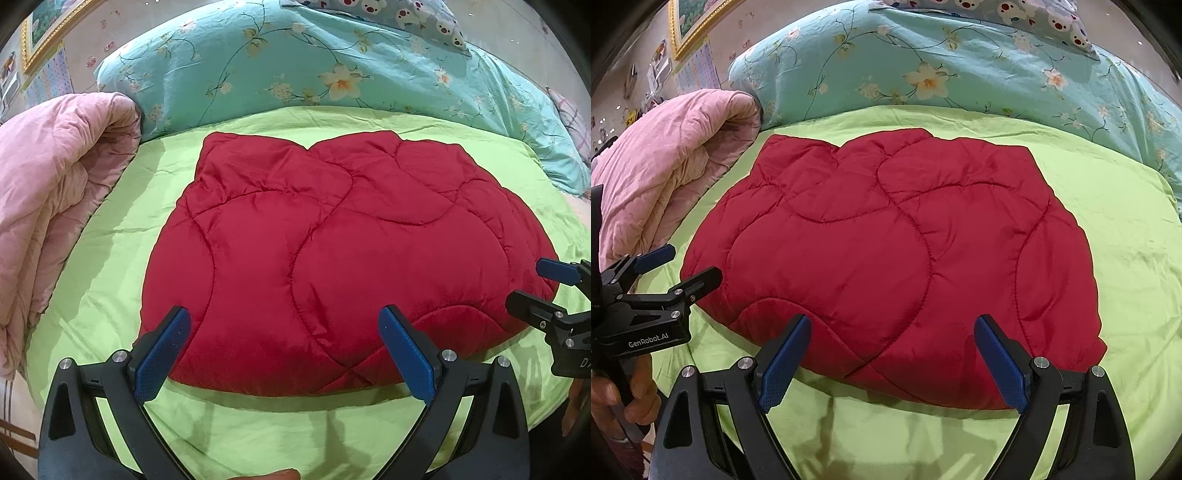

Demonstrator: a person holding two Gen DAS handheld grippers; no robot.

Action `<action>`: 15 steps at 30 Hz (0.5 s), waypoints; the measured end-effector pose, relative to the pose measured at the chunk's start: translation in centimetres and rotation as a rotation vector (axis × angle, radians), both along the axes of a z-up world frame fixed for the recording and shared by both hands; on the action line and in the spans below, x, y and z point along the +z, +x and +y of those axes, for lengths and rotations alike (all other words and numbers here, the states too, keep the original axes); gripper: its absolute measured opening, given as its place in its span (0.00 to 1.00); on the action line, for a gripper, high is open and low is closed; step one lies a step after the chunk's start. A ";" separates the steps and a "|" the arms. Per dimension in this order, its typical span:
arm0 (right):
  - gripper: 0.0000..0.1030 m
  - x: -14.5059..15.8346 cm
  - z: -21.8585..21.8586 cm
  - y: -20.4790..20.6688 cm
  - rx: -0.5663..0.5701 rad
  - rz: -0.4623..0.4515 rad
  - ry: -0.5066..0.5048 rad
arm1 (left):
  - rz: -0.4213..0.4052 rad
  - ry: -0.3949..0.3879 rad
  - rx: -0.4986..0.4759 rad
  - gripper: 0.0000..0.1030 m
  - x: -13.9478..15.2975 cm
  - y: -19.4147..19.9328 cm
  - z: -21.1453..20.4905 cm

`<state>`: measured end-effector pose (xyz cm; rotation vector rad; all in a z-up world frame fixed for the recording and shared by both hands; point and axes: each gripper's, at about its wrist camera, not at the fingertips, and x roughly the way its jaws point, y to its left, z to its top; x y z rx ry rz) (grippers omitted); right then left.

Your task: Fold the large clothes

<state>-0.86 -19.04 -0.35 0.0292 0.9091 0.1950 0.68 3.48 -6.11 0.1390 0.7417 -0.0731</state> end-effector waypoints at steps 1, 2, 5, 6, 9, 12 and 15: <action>0.88 0.0 0.0 0.0 -0.001 0.000 0.001 | 0.000 -0.002 0.000 0.99 0.0 0.0 0.0; 0.88 0.0 0.0 0.0 -0.002 0.001 0.002 | 0.001 -0.004 0.000 0.99 0.0 0.1 0.0; 0.88 -0.1 0.1 0.1 -0.001 0.002 0.002 | 0.001 -0.009 0.002 0.99 0.1 0.1 0.1; 0.88 -0.1 0.1 0.1 -0.001 0.002 0.003 | 0.001 -0.009 0.004 0.99 0.1 0.1 0.1; 0.88 -0.1 0.0 0.1 0.000 0.004 0.002 | 0.002 -0.011 0.005 0.99 0.1 0.2 0.1; 0.88 -0.1 0.1 0.1 0.000 0.004 0.002 | 0.003 -0.013 0.002 0.99 0.1 0.2 0.1; 0.88 -0.1 0.1 0.1 -0.001 0.002 0.002 | 0.004 -0.016 0.001 0.99 0.1 0.2 0.1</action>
